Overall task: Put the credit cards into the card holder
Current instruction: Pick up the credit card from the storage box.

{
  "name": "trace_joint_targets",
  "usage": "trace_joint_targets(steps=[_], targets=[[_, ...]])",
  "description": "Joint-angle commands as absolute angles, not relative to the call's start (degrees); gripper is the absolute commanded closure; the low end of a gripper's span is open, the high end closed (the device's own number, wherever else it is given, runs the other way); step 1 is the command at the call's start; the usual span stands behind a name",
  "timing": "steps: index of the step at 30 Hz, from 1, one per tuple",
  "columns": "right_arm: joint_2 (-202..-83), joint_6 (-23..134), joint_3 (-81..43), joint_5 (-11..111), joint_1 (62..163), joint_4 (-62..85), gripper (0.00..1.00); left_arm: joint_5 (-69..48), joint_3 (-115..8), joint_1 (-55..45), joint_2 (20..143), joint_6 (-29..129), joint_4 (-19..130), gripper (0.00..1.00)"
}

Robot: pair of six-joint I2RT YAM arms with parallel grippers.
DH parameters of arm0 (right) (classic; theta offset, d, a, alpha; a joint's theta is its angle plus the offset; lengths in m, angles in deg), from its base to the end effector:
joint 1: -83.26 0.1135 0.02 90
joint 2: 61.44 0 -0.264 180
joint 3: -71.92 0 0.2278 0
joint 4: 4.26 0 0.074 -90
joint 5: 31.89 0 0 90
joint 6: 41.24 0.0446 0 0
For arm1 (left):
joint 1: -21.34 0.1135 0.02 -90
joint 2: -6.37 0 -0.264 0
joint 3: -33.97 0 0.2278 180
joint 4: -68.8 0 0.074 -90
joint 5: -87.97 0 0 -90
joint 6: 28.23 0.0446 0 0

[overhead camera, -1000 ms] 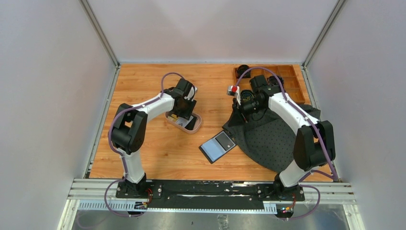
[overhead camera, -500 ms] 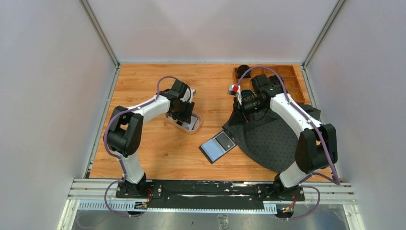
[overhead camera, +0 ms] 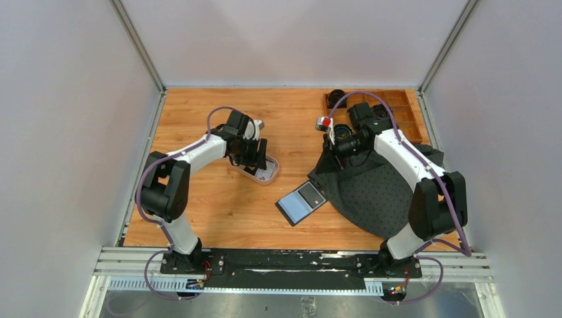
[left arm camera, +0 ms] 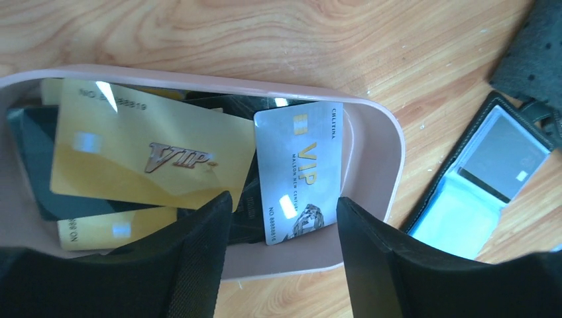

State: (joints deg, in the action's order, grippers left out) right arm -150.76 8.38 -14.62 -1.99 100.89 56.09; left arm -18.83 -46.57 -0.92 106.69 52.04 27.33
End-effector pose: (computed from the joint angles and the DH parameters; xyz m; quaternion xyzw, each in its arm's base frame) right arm 0.2627 0.1240 0.2806 -0.5100 0.6799 0.4378 0.2932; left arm 0.3077 -0.1399 0.1938 0.1406 0.9486 -0.2037 0.1971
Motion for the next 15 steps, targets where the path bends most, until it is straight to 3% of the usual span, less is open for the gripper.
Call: trace_joint_targets(steps=[1, 9, 15], targets=[[-150.43, 8.20, -13.47, -4.20, 101.14, 57.72, 0.68, -24.67, -43.95, 1.89, 102.84, 50.48, 32.74, 0.35], [-150.96, 8.16, -13.58, -4.21, 101.57, 57.68, 0.68, -33.12, -43.29, 3.76, 105.02, 50.38, 34.45, 0.38], [-151.00, 8.15, -13.58, -4.13, 101.55, 57.68, 0.68, -31.57, -44.86, 3.76, 108.46, 50.81, 33.02, 0.43]])
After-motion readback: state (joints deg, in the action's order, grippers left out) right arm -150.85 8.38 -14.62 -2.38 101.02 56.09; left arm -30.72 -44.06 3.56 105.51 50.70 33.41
